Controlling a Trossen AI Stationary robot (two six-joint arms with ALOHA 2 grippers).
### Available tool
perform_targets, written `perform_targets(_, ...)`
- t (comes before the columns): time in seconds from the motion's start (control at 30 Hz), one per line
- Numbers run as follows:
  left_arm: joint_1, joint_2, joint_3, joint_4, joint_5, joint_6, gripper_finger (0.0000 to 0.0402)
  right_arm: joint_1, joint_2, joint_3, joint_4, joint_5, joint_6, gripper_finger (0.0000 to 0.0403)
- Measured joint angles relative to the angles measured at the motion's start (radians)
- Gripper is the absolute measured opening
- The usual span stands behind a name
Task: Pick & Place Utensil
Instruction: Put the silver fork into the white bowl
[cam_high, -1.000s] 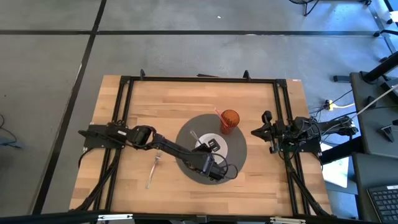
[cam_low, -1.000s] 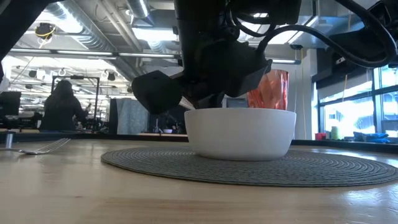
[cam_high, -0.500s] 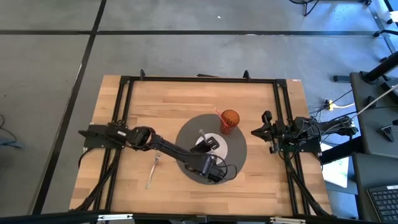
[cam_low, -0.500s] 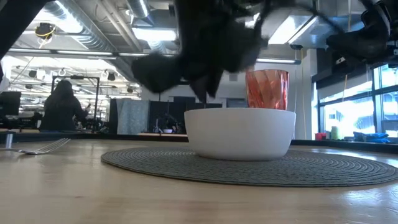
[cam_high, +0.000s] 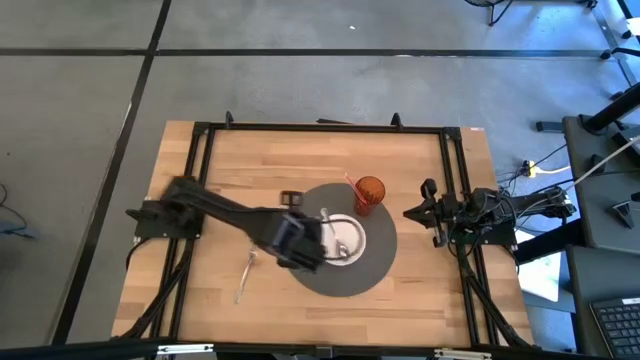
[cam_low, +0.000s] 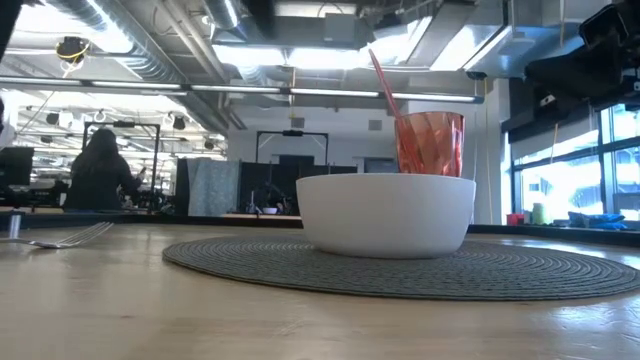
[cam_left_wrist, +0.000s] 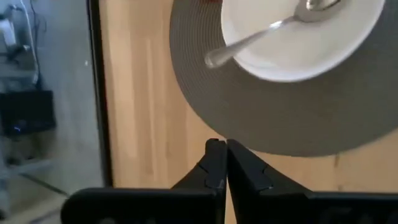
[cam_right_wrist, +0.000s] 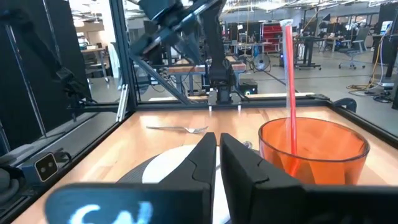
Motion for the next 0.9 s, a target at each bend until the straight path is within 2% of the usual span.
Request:
perform_targets(0.1,-0.03,-0.16,-0.228,0.109,-0.018,-0.072,0.0004,0.0,0.0,0.0,-0.002,0.0,-0.002,0.0023)
perform_targets(0.23,-0.07,-0.377,-0.591,0.357,-0.002,-0.157,0.0001,0.0,0.0,0.0,-0.008,0.001,-0.004,0.0023)
perform_targets(0.37,-0.097,-0.544,-0.947,0.649,0.11,-0.332,0.0003,0.0,0.0,0.0,-0.008,0.001,-0.004,0.0023)
perform_targets(0.5,-0.106,-0.605,-1.212,0.922,0.264,-0.523,0.0001,0.0,0.0,0.0,-0.011,0.002,-0.004,0.0023)
perform_targets(0.57,-0.117,-0.609,-1.289,1.024,0.292,-0.601,0.0001,0.0,0.0,0.0,-0.011,0.003,-0.003,0.0023)
perform_targets(0.63,-0.137,-0.605,-1.327,1.057,0.31,-0.675,0.0006,0.0,0.0,0.0,-0.011,0.003,0.0,0.0023)
perform_targets(0.9,-0.207,-0.61,-1.331,1.058,0.465,-0.87,0.0077,0.0,0.0,0.0,-0.014,0.002,0.0,0.0023)
